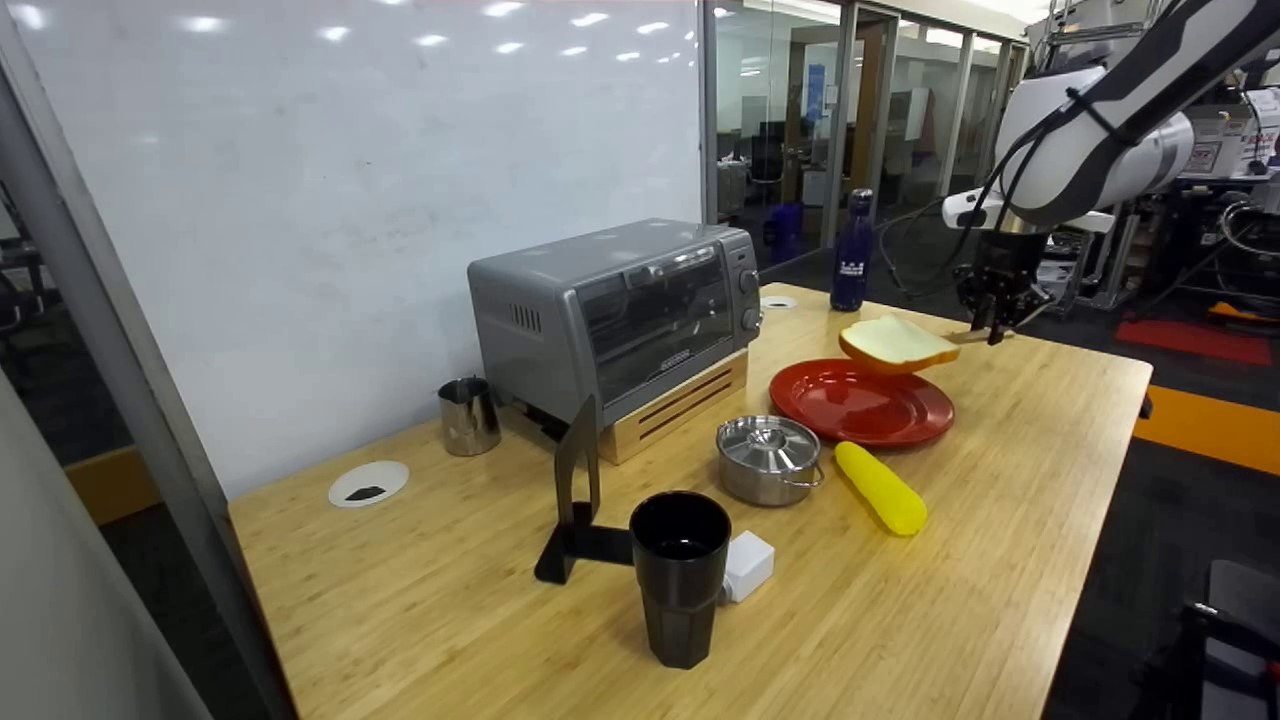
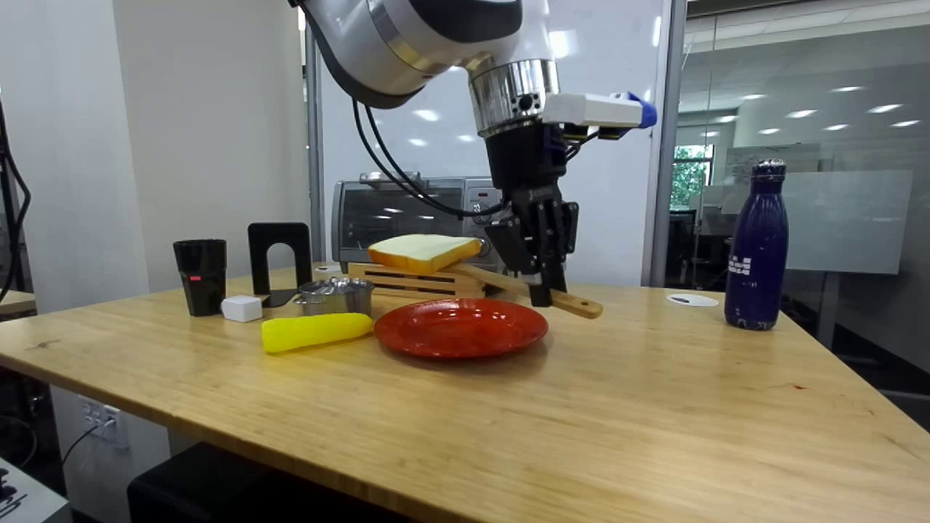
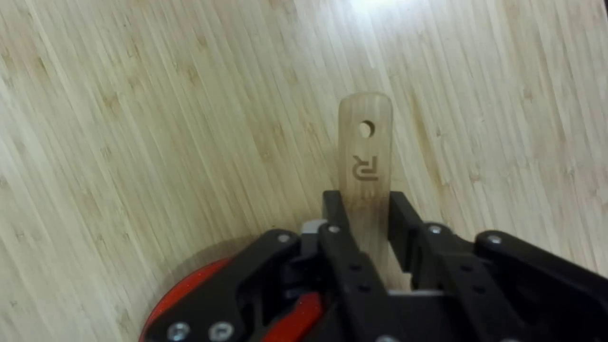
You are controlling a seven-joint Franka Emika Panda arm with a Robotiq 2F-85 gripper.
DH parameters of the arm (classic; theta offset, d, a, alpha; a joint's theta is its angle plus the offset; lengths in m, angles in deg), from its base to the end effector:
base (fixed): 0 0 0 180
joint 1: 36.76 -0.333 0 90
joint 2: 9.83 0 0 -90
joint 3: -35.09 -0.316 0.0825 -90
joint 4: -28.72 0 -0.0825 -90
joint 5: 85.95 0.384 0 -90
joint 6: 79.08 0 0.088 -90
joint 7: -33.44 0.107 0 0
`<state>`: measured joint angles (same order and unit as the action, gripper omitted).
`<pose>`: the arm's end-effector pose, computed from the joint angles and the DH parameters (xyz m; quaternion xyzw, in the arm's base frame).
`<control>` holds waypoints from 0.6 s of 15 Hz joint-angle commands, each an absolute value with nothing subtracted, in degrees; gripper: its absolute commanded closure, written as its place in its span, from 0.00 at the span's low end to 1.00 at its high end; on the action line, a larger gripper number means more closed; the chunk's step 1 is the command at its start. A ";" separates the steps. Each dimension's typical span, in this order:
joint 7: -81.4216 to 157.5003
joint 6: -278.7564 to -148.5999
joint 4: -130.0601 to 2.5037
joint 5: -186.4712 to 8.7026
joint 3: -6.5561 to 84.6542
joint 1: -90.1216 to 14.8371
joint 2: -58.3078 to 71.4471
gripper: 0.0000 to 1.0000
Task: Use the spatula to pick up the slice of bread.
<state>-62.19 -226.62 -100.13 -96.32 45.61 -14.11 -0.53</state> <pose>0.4660 -0.3002 0.3105 0.8092 0.5776 -0.0271 0.1037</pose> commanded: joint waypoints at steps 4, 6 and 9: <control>-67.63 -215.99 -98.42 -93.01 46.94 -15.86 -4.77 0.93; -67.29 -213.51 -97.79 -93.66 47.24 -16.40 -5.67 0.93; -66.44 -210.43 -96.86 -94.75 47.56 -17.34 -6.89 0.93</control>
<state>-65.57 -214.04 -97.93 -94.28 46.30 -15.66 -5.35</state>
